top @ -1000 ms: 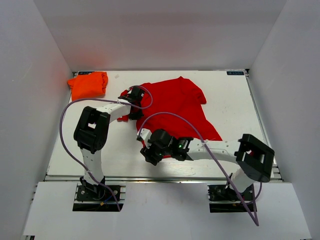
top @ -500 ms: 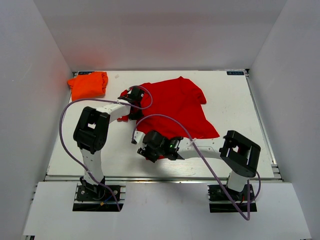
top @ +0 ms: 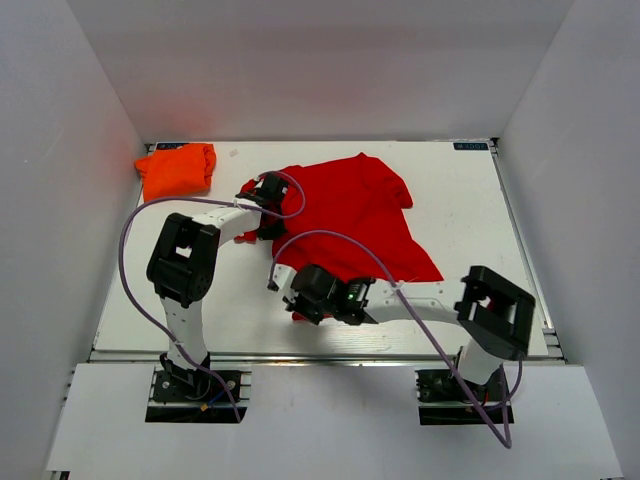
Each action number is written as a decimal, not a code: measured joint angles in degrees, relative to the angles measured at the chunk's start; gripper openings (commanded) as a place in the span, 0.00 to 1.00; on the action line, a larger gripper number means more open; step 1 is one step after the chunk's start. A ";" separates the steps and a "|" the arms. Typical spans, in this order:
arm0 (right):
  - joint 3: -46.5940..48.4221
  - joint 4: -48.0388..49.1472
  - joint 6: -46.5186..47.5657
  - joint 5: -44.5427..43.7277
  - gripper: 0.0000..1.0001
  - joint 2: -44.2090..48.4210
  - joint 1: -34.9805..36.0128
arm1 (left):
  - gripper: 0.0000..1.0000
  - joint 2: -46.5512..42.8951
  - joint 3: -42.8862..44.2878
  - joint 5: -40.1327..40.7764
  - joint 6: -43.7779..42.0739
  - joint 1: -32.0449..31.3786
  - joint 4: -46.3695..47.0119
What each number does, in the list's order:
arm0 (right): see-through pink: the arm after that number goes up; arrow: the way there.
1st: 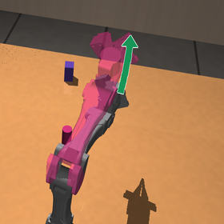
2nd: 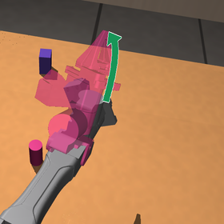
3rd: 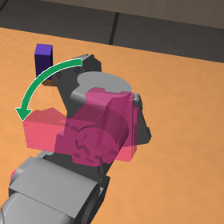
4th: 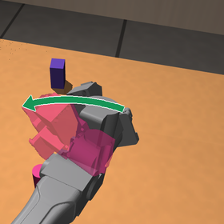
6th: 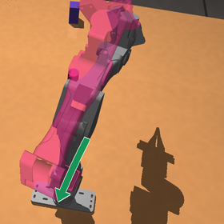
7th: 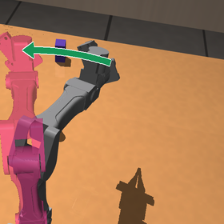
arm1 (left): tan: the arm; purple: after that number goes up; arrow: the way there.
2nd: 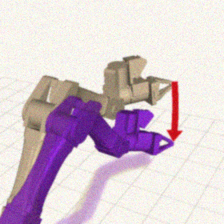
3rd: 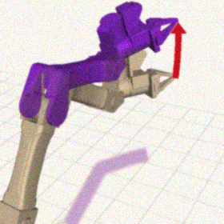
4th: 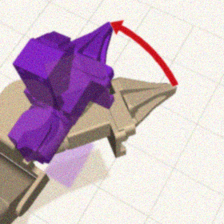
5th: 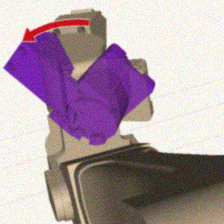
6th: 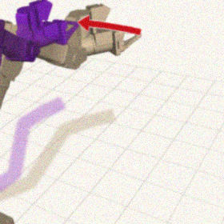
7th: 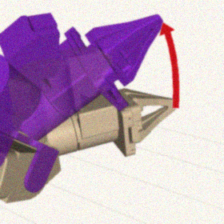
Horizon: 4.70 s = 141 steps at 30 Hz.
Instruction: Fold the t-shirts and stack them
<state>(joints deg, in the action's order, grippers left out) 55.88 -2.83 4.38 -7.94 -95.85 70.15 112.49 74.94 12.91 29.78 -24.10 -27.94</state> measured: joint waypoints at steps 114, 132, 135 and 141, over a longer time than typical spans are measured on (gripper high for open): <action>-9.18 -10.97 -35.43 -9.90 0.90 21.18 -18.58 | 1.00 -34.69 -13.99 -3.02 -1.44 3.54 -9.77; -13.14 -12.15 -37.92 4.28 0.90 11.34 -39.95 | 1.00 -33.83 -37.81 -27.21 4.33 -12.17 6.32; -11.15 -12.20 -38.14 6.19 0.90 8.96 -43.04 | 1.00 -34.42 -39.54 -29.11 6.19 -15.78 8.87; -0.72 -14.10 -38.01 8.44 0.90 -0.35 -49.24 | 1.00 -29.92 -37.77 -37.88 9.07 -27.50 10.67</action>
<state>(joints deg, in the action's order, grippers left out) 55.16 -16.93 -33.63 0.49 -96.20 20.91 82.56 37.17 -24.97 38.85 -51.59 -17.28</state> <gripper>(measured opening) 0.902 0.994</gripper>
